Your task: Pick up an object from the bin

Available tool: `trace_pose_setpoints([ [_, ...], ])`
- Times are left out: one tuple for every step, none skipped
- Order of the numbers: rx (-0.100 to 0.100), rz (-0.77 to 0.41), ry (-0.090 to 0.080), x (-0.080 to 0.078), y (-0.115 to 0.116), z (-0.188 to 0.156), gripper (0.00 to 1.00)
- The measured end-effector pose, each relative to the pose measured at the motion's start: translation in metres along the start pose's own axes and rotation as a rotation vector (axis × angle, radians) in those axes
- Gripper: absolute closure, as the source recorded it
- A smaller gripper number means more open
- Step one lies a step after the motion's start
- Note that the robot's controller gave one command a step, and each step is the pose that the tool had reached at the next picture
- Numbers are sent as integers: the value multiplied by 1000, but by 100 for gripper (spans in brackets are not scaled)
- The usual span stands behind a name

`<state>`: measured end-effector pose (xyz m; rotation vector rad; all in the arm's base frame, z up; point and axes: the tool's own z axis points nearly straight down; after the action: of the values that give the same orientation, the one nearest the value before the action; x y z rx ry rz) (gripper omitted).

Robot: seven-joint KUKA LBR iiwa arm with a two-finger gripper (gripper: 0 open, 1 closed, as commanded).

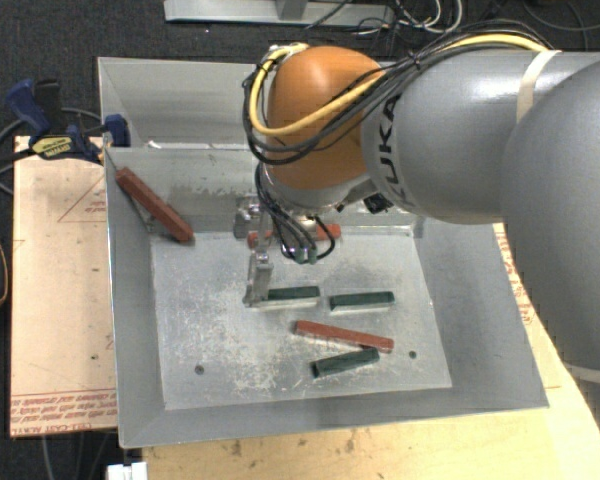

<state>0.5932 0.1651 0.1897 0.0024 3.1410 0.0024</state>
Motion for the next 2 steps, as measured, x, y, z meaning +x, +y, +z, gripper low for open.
trace_pose_setpoints([
  [3, -31, 7, 13, -79, 124, 0],
  [0, -34, -1, 10, -75, 119, 100],
])
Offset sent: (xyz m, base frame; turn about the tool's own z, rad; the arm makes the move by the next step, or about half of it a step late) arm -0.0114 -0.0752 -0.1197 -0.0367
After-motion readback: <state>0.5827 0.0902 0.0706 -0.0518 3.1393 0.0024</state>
